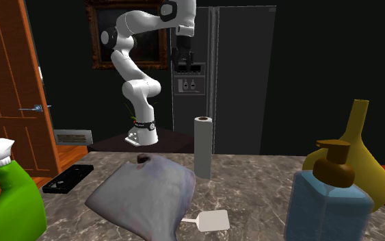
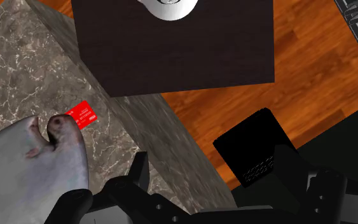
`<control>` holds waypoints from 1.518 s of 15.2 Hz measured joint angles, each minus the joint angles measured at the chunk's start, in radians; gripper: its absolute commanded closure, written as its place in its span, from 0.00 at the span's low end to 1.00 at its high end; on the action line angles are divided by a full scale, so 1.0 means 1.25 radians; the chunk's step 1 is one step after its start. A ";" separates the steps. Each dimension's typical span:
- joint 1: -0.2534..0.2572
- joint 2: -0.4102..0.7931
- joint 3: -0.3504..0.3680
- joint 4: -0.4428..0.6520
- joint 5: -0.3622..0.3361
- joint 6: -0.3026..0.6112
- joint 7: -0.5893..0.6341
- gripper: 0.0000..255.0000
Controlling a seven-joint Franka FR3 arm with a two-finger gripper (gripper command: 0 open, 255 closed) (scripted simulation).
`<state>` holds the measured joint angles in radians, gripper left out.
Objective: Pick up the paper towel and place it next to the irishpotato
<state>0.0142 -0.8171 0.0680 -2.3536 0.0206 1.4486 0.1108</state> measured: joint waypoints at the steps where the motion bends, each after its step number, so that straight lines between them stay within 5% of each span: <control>1: 0.000 0.000 0.000 0.000 0.000 0.000 0.000 0.00; 10: -0.033 0.156 -0.088 0.016 -0.062 0.154 -0.102 0.00; 23: -0.069 0.494 -0.212 0.195 -0.073 0.341 -0.268 0.00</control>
<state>-0.0721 -0.1994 -0.1969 -2.1105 -0.0709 1.8745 -0.2244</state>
